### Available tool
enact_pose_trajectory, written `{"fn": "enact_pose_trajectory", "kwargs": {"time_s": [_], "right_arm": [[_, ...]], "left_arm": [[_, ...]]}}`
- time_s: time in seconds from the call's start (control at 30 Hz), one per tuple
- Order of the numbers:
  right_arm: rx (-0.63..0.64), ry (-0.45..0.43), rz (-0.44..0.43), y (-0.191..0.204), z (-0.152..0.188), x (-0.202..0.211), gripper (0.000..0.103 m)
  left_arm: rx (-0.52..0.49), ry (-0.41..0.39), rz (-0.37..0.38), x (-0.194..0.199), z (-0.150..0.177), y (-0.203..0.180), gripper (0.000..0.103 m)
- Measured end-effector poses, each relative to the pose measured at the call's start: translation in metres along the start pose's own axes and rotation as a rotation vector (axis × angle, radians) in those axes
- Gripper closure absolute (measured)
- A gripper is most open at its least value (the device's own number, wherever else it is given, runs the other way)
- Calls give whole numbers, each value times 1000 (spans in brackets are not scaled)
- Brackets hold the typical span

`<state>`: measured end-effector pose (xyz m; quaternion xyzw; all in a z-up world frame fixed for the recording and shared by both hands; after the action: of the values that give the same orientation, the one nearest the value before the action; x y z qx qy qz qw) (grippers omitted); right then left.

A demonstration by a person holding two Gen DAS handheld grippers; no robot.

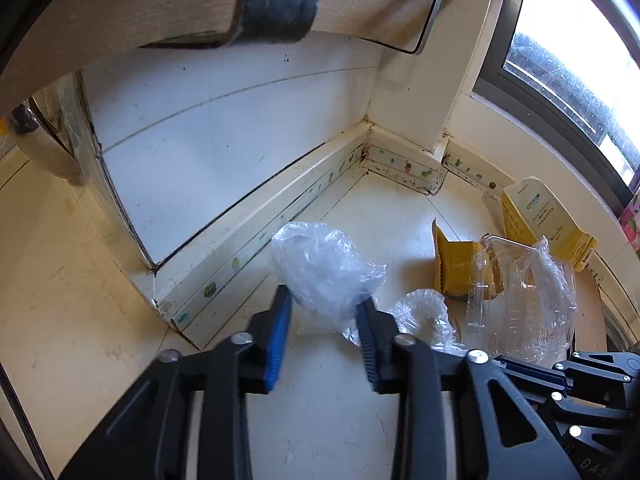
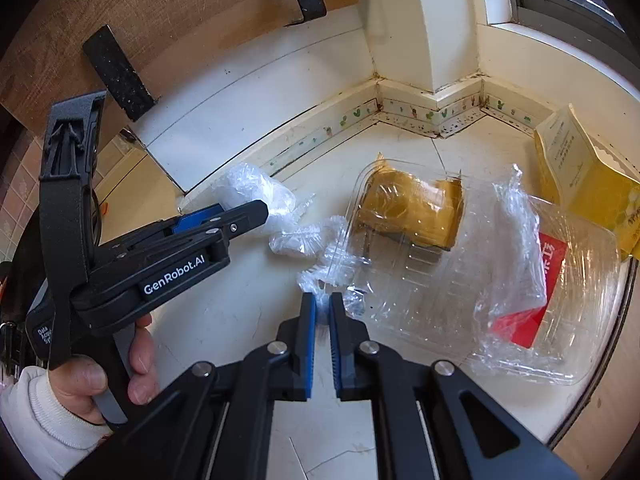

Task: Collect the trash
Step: 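Grasp the crumpled clear plastic bag with the left tool while the right tool grasps the white plastic wrap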

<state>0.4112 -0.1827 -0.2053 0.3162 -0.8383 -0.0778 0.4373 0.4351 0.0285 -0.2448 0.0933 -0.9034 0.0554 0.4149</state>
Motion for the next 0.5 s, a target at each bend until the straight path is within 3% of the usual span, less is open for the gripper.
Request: {"fn": "enact_pose_trajectory", "kwargs": {"time_s": [0.03, 0.07, 0.5], "right_arm": [[-1, -1, -3, 0, 0, 0, 97], [0, -1, -1, 0, 1, 1, 97], [-1, -36, -3, 14, 9, 30, 97]], "left_arm": [[-5, 0, -2, 1, 0, 0, 96], [-34, 6, 27, 2, 1, -1, 96], [-124, -30, 37, 69, 29, -5, 100]]}}
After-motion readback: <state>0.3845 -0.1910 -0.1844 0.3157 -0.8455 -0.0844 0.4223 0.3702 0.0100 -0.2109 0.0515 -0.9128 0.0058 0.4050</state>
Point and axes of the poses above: each gripper's, at about its wrist camera, not at the fingertips, and x roughly against the way its jaws point, y to its left, z to its underside, the point moved 2 cm from there along -x, roughly the way its jaws point, and after that the axes turned 11 degrees about -z, right-handed, at the moved point
